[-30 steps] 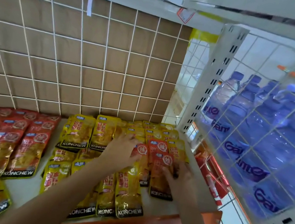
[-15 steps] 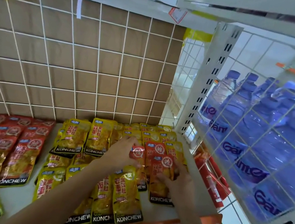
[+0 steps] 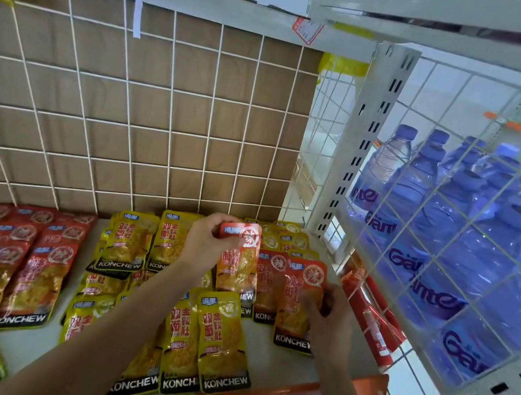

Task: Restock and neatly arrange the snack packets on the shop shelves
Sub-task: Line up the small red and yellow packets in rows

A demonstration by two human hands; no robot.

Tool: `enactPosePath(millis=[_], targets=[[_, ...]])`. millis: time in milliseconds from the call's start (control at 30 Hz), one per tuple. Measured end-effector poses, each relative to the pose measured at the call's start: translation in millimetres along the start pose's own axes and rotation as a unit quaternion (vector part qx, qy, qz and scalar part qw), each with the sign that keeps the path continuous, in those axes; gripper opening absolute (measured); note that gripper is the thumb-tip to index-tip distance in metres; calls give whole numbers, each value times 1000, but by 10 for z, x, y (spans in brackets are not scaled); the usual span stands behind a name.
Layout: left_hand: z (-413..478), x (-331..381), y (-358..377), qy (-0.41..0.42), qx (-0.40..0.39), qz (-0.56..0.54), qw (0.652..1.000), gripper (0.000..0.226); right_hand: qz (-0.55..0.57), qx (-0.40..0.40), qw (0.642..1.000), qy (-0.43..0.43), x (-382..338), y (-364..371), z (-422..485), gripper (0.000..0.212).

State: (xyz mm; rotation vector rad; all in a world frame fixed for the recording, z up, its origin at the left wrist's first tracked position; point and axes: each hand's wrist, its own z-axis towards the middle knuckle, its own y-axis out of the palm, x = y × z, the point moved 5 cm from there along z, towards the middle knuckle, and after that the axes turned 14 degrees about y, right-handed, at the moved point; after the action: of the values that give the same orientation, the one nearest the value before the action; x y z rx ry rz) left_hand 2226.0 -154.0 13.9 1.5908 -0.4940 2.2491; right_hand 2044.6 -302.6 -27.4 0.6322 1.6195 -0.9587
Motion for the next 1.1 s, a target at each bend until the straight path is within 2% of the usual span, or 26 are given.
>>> enactPosePath(millis=[200, 367, 433, 533, 567, 633, 733, 867, 933, 1033, 1100], targets=[[11, 123, -161, 2, 96, -120, 988, 19, 41, 35, 996, -65, -162, -114, -141, 14], [-100, 376, -308, 13, 71, -258, 963, 17, 36, 4, 995, -91, -371, -153, -271, 21], [-198, 450, -414, 17, 48, -264, 963, 27, 33, -12, 996, -85, -413, -159, -322, 26], [-369, 452, -637, 8, 34, -247, 968, 26, 39, -35, 995, -83, -453, -157, -408, 7], [-432, 442, -714, 0, 32, -242, 970, 35, 40, -39, 995, -80, -453, -153, -426, 4], [-557, 402, -878, -16, 41, -230, 972, 53, 50, -51, 995, -66, -421, -133, -455, 7], [-743, 375, -1143, -11, 61, -225, 972, 51, 68, -75, 994, -37, -372, -60, -511, 11], [-1008, 315, -1546, -19, 97, -185, 978, 61, 47, -89, 994, -35, -326, 64, -566, 5], [-1137, 310, -1731, -17, 115, -165, 979, 54, 42, -103, 993, -29, -318, 147, -613, 2], [-1324, 287, -2030, -33, 158, -173, 972, 11, 47, -117, 992, -20, -318, 290, -702, 6], [-1450, 258, -2258, -58, 188, -157, 968, 13, 57, -128, 990, -10, -333, 414, -779, 8]])
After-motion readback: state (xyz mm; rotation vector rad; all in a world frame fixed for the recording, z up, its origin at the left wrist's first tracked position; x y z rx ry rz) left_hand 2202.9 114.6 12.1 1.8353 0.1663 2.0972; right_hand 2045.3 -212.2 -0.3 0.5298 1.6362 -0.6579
